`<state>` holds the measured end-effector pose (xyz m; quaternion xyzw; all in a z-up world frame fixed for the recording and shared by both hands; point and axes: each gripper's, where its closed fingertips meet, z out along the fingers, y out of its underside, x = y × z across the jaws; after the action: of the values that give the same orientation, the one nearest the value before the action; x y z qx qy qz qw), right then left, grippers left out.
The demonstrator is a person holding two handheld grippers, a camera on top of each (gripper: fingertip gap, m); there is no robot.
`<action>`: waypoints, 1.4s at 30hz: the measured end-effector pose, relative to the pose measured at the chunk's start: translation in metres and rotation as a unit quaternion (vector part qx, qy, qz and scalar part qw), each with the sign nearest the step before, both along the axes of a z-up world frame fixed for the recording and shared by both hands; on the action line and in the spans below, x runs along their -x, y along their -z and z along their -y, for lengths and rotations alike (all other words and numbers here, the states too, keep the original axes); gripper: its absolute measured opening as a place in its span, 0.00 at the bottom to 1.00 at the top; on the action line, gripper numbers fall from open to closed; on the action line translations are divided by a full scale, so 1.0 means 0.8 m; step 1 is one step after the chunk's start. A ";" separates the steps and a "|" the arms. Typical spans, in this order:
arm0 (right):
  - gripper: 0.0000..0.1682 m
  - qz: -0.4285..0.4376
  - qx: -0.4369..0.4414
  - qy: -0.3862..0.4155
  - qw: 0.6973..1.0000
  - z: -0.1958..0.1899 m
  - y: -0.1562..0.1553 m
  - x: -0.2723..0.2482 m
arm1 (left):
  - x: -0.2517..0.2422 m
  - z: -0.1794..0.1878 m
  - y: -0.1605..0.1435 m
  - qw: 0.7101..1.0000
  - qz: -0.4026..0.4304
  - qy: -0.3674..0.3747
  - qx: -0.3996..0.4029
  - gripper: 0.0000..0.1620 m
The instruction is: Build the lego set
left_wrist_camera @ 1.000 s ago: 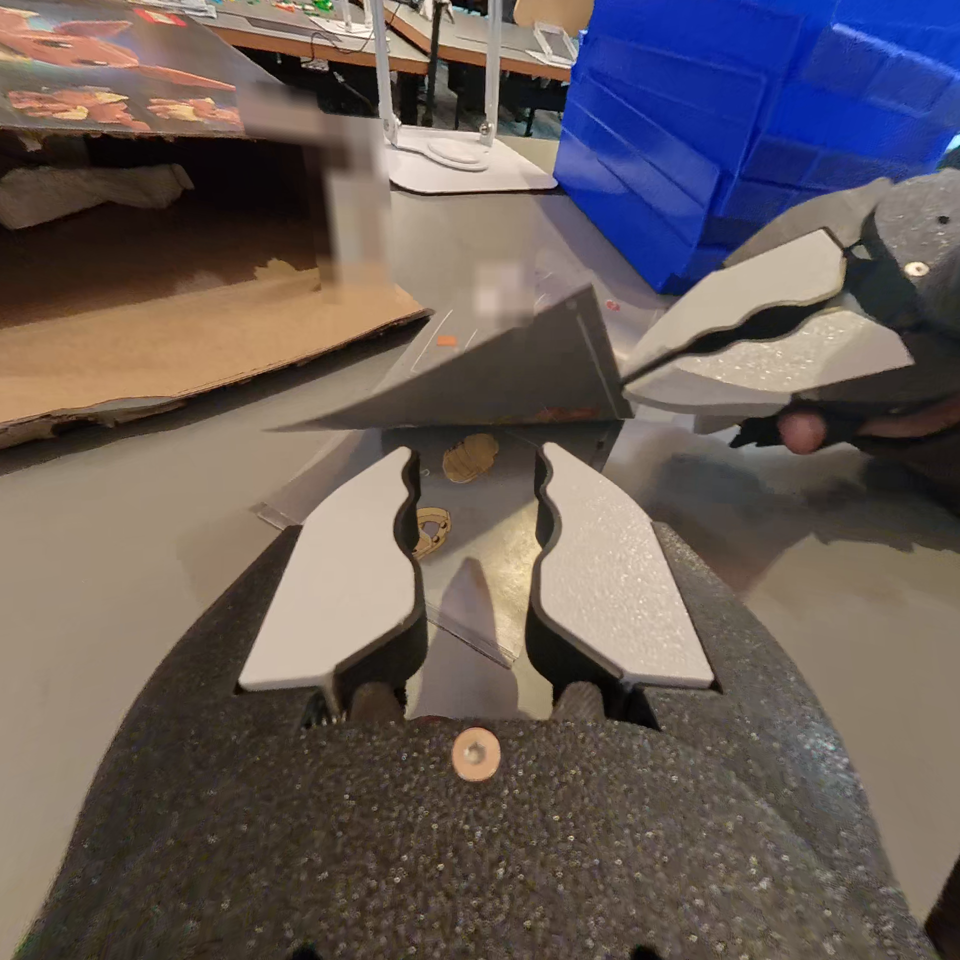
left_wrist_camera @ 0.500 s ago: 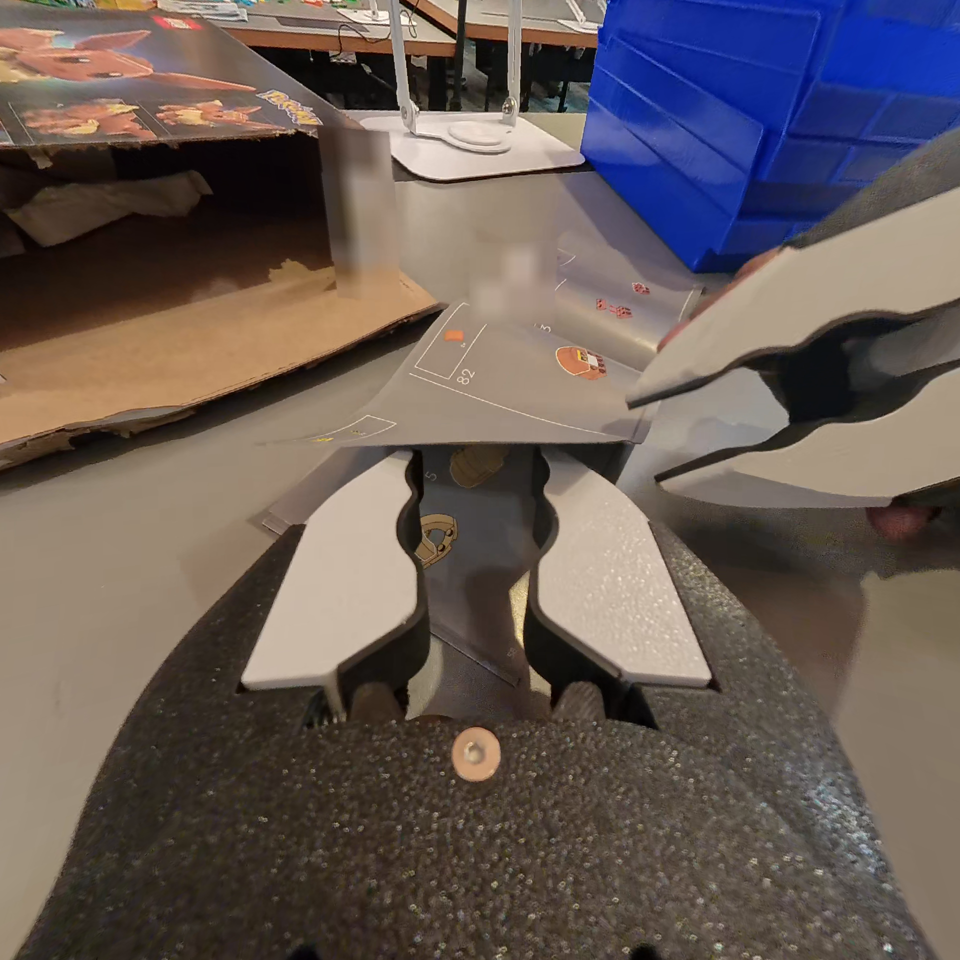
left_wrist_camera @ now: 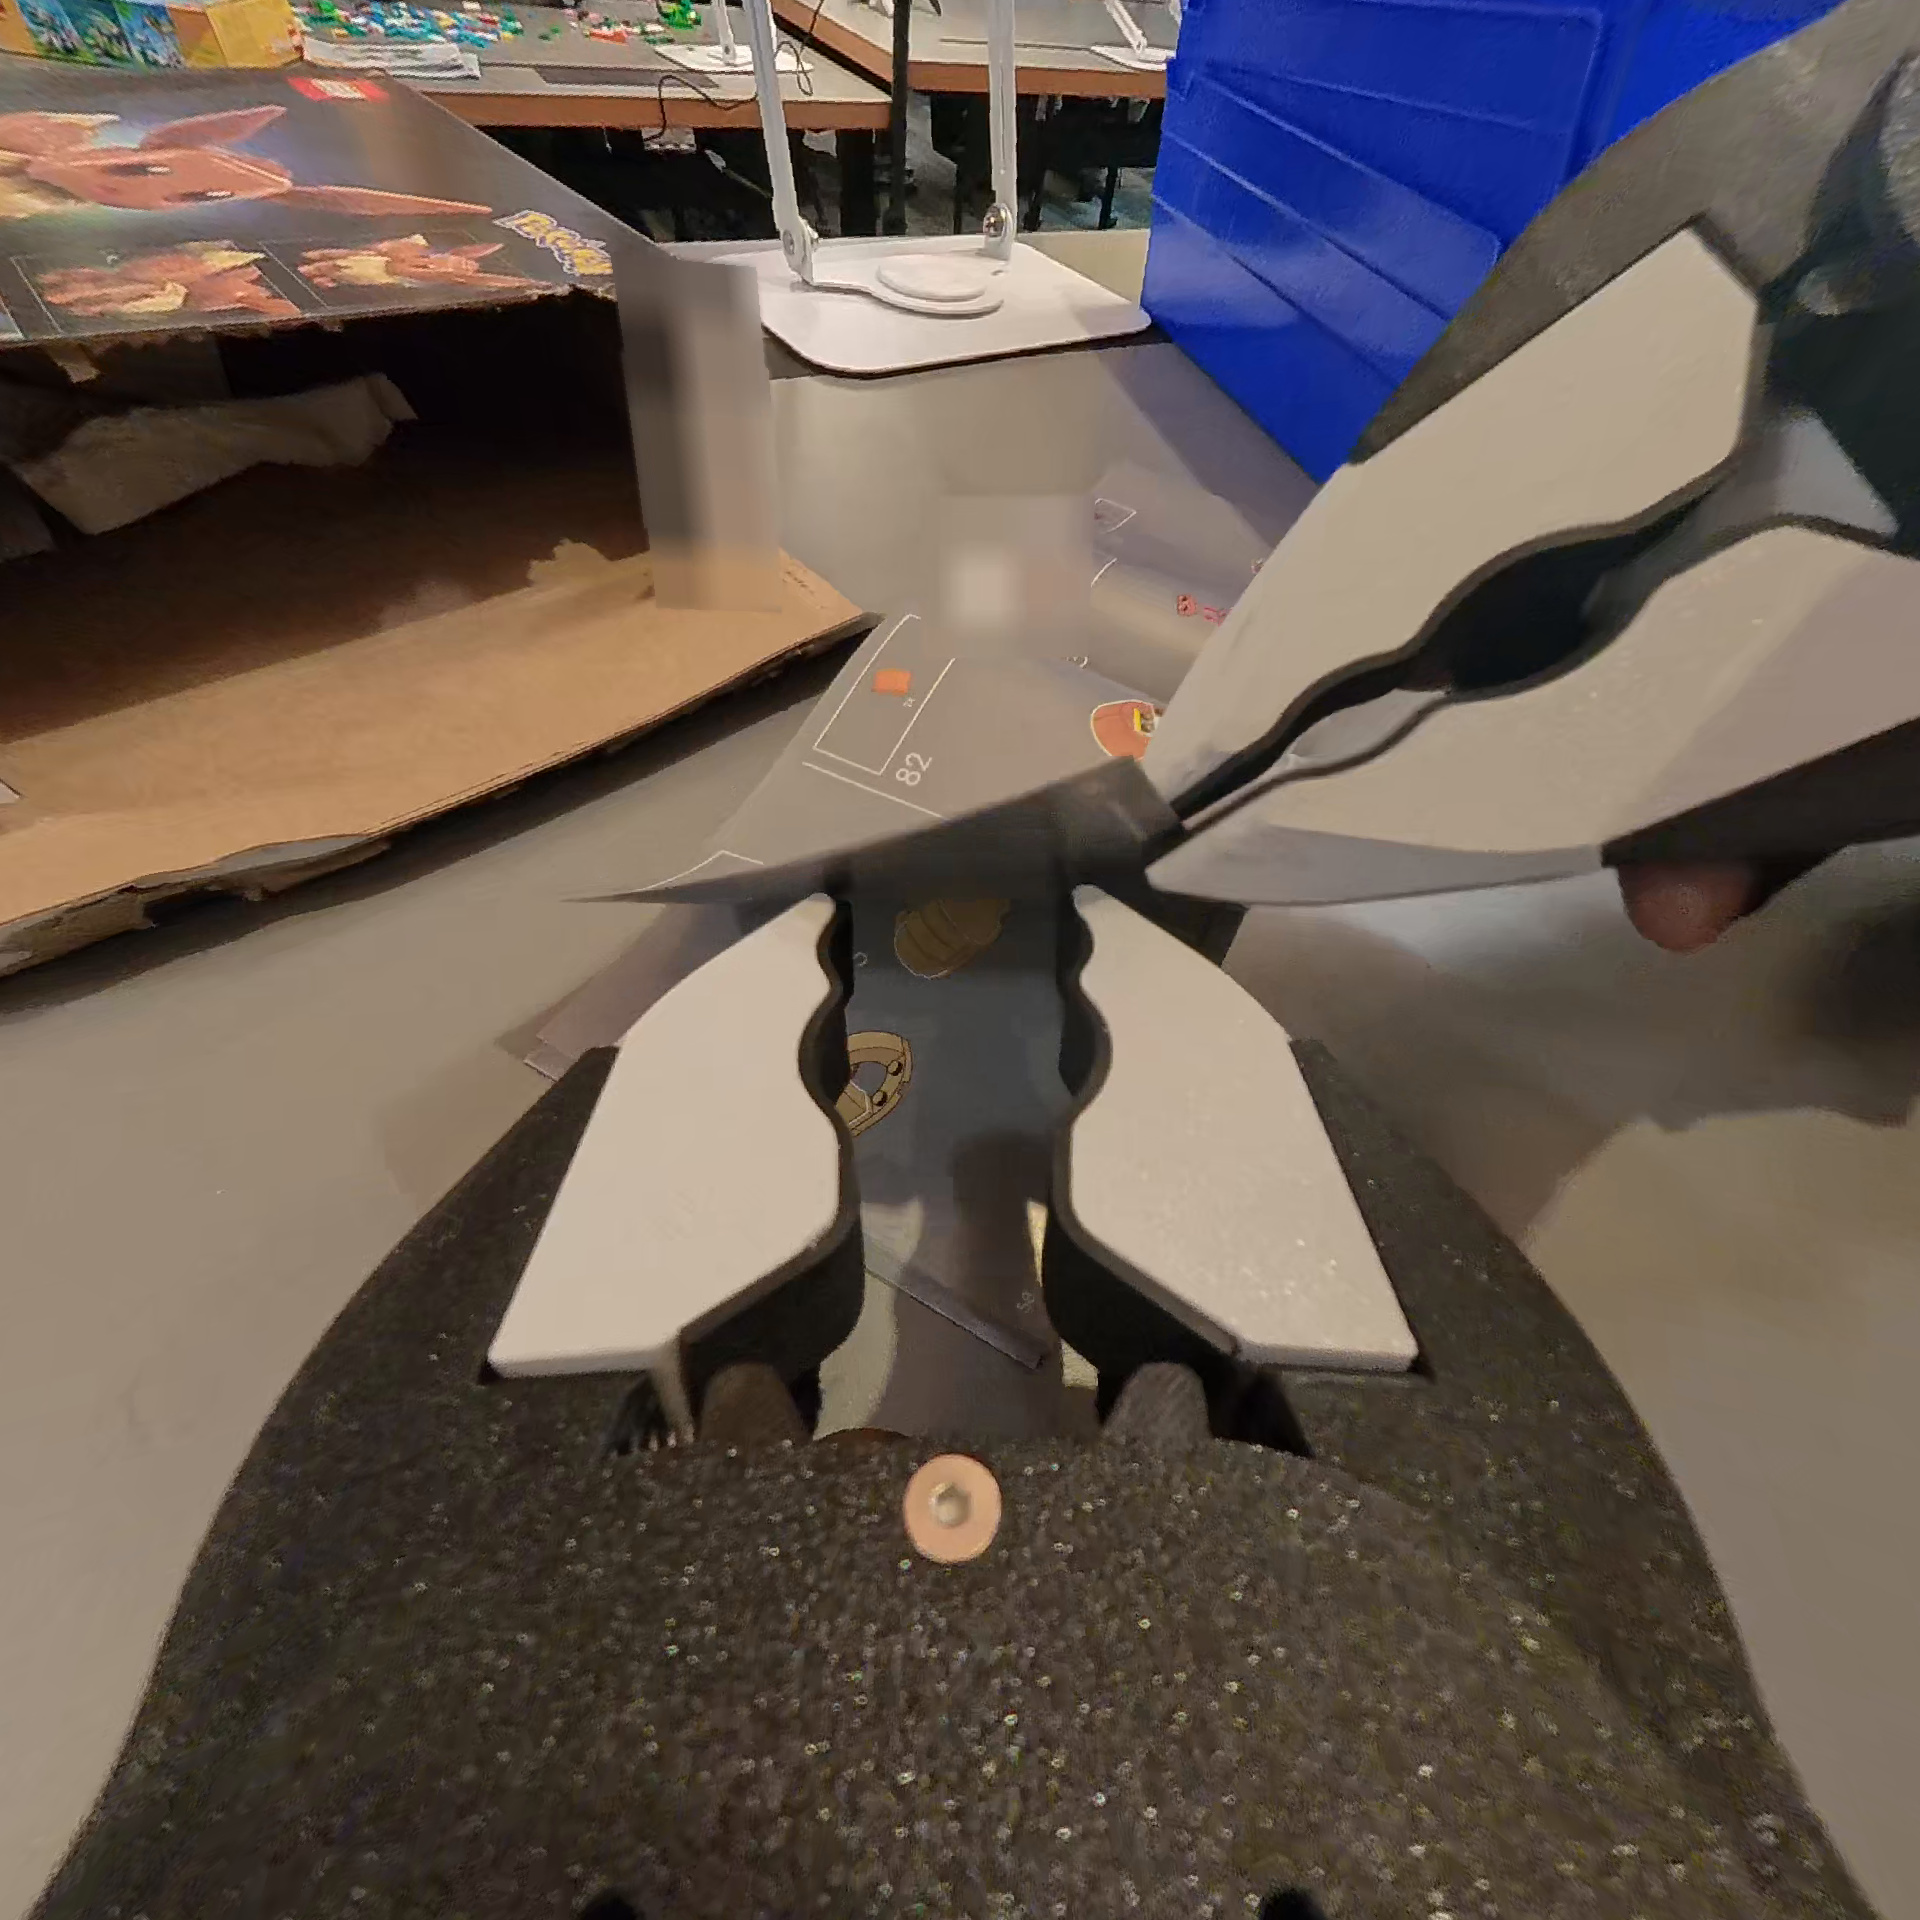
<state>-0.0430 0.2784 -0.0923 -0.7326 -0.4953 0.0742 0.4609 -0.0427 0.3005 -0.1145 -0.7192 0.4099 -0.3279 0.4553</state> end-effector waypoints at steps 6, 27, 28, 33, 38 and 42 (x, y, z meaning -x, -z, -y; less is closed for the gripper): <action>0.00 -0.062 0.041 0.034 0.997 -0.007 0.001 -0.011 | 0.001 0.001 -0.001 1.000 0.013 0.002 0.017 0.23; 0.00 -0.158 0.066 0.062 0.983 0.010 0.015 -0.018 | 0.009 0.002 -0.045 0.989 0.143 0.015 0.041 0.28; 0.00 -0.158 0.067 0.060 0.983 0.010 0.015 -0.017 | 0.007 0.003 -0.043 0.990 0.135 0.017 0.036 0.28; 0.00 -0.159 0.070 0.051 0.984 0.014 0.017 -0.012 | 0.004 0.002 -0.034 0.993 0.109 0.011 0.032 0.28; 0.00 -0.155 0.068 0.047 0.984 0.016 0.019 -0.009 | 0.004 0.001 -0.024 0.995 0.091 0.008 0.040 0.28; 0.00 -0.151 0.073 0.043 0.985 0.017 0.024 -0.007 | 0.002 0.001 -0.013 0.997 0.065 0.008 0.039 0.27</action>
<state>-0.0375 0.2646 -0.1116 -0.7655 -0.3809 0.2004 0.4783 -0.0442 0.2993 -0.1037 -0.7104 0.3722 -0.3931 0.4498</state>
